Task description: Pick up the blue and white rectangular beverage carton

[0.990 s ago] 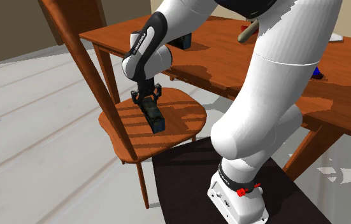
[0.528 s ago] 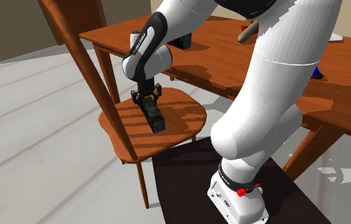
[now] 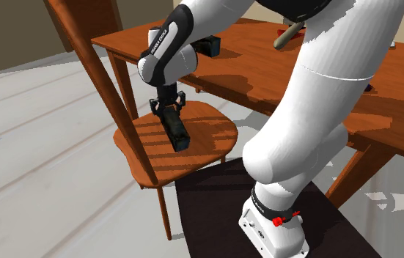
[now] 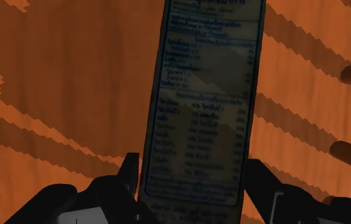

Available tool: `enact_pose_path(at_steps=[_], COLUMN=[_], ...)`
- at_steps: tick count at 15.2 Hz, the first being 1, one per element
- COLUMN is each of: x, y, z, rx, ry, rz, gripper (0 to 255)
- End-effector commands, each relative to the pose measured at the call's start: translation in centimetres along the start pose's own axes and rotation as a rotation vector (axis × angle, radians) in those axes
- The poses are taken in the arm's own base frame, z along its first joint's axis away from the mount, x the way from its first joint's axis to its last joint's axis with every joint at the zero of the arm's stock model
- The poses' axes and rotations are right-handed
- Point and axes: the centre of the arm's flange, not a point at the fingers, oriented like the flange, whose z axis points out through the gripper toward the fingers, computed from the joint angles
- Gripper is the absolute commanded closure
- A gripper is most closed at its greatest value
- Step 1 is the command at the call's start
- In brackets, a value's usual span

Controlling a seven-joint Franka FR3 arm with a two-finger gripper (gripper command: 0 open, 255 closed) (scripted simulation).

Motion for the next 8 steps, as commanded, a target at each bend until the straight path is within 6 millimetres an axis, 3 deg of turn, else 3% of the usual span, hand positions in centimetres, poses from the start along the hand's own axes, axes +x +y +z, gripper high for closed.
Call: enact_pose_path(at_steps=[1,8], x=[0.0,0.0], y=[0.0,0.0], z=[-1.0,-4.7], rx=[0.0,0.0], ry=[0.0,0.0], rz=[0.0,0.0], gripper=[255,255])
